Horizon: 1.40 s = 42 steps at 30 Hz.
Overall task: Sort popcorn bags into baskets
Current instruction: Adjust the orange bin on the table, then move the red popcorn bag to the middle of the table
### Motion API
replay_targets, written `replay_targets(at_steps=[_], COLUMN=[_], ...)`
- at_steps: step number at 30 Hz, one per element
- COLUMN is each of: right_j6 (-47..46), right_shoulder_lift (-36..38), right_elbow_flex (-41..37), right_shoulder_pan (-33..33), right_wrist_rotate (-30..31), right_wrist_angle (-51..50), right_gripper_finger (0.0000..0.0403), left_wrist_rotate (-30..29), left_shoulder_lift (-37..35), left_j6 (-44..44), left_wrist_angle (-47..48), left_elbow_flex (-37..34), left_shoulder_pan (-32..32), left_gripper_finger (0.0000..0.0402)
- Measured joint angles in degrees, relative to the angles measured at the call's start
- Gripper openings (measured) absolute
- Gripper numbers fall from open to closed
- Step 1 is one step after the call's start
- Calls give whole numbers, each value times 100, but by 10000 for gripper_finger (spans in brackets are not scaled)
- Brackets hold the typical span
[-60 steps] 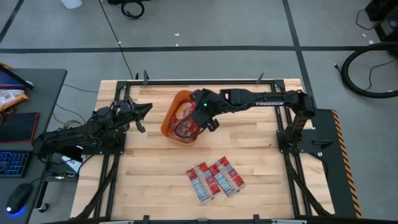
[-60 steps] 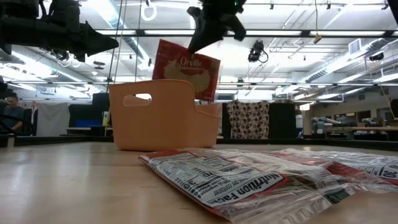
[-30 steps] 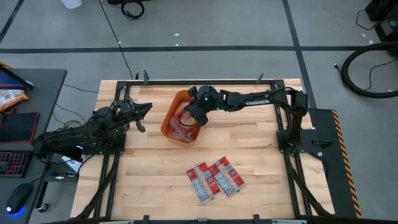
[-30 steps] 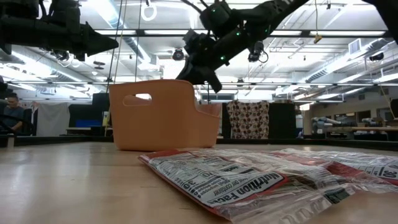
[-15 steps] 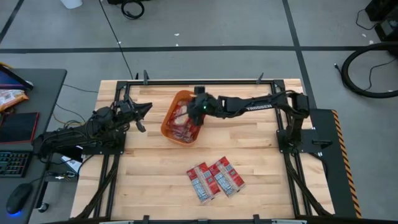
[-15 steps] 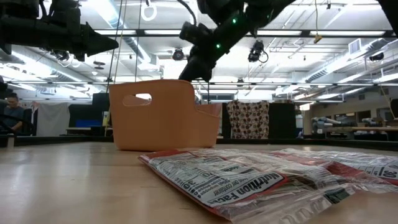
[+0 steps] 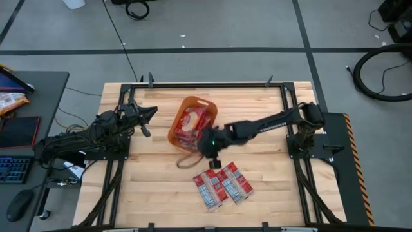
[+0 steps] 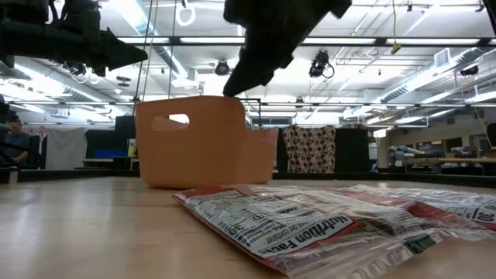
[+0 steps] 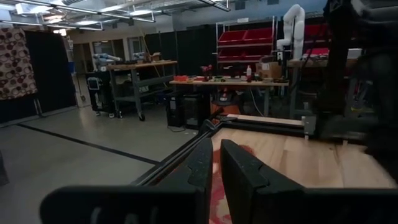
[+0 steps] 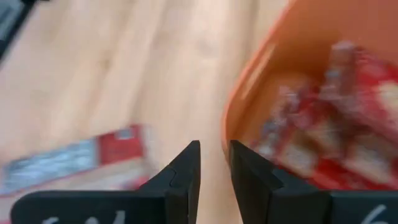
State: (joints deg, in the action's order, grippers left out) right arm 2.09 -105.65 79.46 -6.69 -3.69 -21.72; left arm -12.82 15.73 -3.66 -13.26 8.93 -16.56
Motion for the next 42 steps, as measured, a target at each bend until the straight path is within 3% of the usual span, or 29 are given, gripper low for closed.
replay_targets(at_steps=[3, 8, 11, 16, 22, 30, 36, 42], right_j6=[-381, -211, -7, 123, 428, -51, -292, -342], right_shoulder_lift=[-7, 45, 234, 498, 261, -601, -1024, -1304], right_elbow_flex=[-38, -40, 89, 103, 103, 103, 103, 103], right_shoulder_pan=[-324, -766, -769, -880, -1130, -1355, -1464, -1461], right_wrist_rotate=[3, 1466, 1650, 1377, 438, 256, -289, -281], right_wrist_angle=[26, -268, -454, -493, -350, -18, -315, -769], right_gripper_finger=[90, 89, 89, 87, 79, 63, 48, 27], left_wrist_rotate=[0, 0, 2, 2, 1, 2, 2, 2], left_shoulder_lift=[0, -1, -1, -1, 0, -1, 2, 0], left_j6=[30, 120, 183, 114, 105, 151, 149, 146], left_wrist_angle=[0, -1, 2, 24, 26, 25, 42, 53], left_elbow_flex=[0, 0, 0, 0, 0, 0, 0, 0], left_shoulder_pan=[2, 2, 3, 0, 0, 0, 0, 0], left_gripper_finger=[36, 36, 36, 36, 36, 36, 36, 36])
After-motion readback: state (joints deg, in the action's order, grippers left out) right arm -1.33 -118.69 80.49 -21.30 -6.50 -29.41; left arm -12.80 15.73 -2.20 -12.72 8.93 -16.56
